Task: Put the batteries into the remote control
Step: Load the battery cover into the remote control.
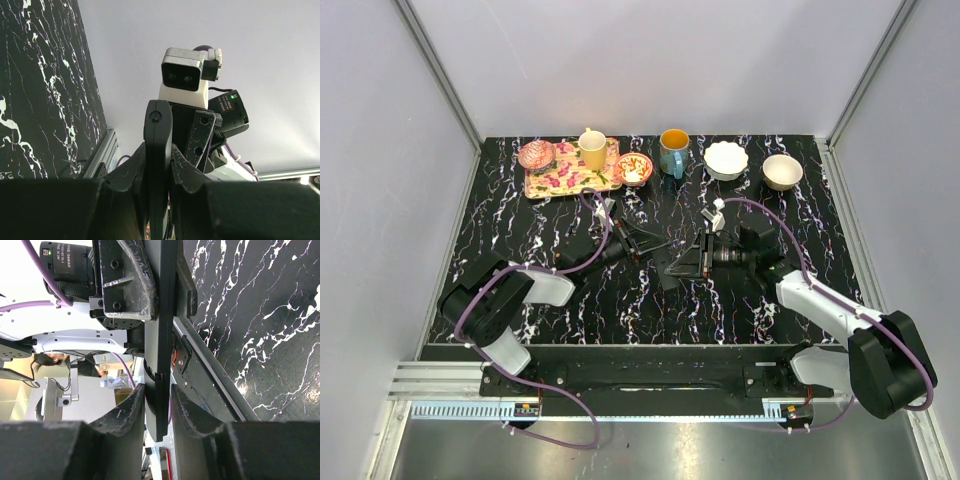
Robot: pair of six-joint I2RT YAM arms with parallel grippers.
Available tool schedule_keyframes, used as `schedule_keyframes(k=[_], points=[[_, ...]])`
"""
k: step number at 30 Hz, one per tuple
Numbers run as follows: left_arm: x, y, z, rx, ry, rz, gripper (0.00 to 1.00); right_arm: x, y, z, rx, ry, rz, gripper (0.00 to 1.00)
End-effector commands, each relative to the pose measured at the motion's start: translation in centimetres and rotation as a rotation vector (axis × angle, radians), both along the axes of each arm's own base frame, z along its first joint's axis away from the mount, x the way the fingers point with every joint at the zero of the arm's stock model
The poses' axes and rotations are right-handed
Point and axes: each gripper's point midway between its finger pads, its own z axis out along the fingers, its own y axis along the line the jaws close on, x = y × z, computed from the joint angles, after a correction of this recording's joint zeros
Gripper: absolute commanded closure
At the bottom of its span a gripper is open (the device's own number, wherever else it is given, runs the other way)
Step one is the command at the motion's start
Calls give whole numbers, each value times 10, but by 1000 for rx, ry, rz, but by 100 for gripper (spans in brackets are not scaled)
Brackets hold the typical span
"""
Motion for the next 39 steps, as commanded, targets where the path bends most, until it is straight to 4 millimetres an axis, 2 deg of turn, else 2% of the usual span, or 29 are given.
schedule_keyframes(k=[1, 9, 20, 30, 39], points=[[-12, 3, 55, -119, -140, -32, 100, 8, 2, -4, -34, -13, -23, 72], [-16, 3, 55, -112, -146, -43, 100, 12, 4, -4, -32, -1, -34, 100], [-31, 0, 51, -97, -158, -93, 100, 23, 4, -1, -32, -1, -97, 100], [-65, -9, 55, -91, -198, -166, 100, 48, 10, 8, -1, 4, -177, 100], [-81, -13, 57, -98, -207, -200, 100, 66, 14, 19, 22, 4, -200, 100]])
